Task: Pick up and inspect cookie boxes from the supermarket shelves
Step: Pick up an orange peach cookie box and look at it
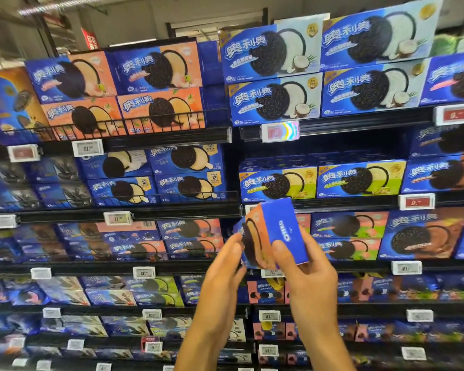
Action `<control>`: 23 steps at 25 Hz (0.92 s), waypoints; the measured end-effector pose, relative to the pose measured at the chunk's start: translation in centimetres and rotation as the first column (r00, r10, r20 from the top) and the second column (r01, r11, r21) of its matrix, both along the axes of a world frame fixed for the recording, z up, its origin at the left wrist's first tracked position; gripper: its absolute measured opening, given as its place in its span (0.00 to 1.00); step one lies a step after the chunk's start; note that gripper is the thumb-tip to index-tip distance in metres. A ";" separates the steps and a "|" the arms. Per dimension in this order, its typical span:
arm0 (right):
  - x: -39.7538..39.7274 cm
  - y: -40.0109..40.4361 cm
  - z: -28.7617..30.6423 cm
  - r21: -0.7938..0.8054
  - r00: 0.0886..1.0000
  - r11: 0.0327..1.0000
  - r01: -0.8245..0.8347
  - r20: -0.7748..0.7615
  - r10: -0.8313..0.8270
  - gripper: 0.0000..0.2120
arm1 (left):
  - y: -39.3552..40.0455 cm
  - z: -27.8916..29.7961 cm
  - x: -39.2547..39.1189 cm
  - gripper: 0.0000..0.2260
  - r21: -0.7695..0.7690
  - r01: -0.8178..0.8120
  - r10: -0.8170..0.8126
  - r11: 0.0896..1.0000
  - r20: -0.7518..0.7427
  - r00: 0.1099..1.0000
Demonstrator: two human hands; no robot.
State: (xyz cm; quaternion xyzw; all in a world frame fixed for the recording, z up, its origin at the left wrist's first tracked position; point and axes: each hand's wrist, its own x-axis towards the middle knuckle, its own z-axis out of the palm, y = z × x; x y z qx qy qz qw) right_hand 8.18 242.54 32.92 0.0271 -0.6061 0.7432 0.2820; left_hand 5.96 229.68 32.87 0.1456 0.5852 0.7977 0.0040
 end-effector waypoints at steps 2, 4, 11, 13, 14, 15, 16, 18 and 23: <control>0.0 -0.9 -0.4 0.098 0.999 0.994 -0.040 -0.013 0.041 0.21 | 1.0 0.2 0.2 0.23 -0.003 0.027 -0.027 1.000 0.003 1.000; -0.1 -1.5 -0.7 0.181 0.996 0.979 -0.092 0.015 0.091 0.23 | 1.2 0.2 0.2 0.29 0.033 -0.023 0.021 0.999 0.042 0.999; -0.3 -0.7 -0.7 0.136 0.970 0.960 -0.244 0.040 0.241 0.17 | -0.1 0.0 -0.7 0.22 0.229 -0.063 0.040 0.971 0.105 0.994; -0.7 0.2 -0.5 0.078 0.988 0.985 -0.153 0.032 0.151 0.14 | -0.8 -0.3 -0.8 0.22 0.345 -0.055 0.001 0.937 0.154 0.988; -0.9 0.9 -0.5 0.046 0.997 0.996 -0.073 0.032 0.072 0.14 | -1.2 -0.6 -0.9 0.22 0.399 -0.054 -0.017 0.915 0.174 0.985; -1.2 1.7 -0.6 0.008 0.999 1.000 0.014 0.039 -0.015 0.13 | -1.5 -0.9 -1.0 0.22 0.454 -0.051 -0.040 0.890 0.188 0.981; -1.5 2.7 -0.7 -0.023 0.995 0.996 0.091 0.055 -0.089 0.13 | -1.9 -1.2 -1.2 0.23 0.506 -0.040 -0.069 0.862 0.195 0.978; -2.0 4.6 -1.1 -0.046 0.983 0.986 0.158 0.096 -0.153 0.14 | -2.5 -1.7 -1.4 0.23 0.592 -0.013 -0.128 0.806 0.196 0.972; -2.9 5.6 -2.0 -0.116 0.979 0.991 -0.060 0.188 0.081 0.14 | -3.0 -2.0 -2.0 0.23 0.680 0.072 -0.255 0.730 0.174 0.951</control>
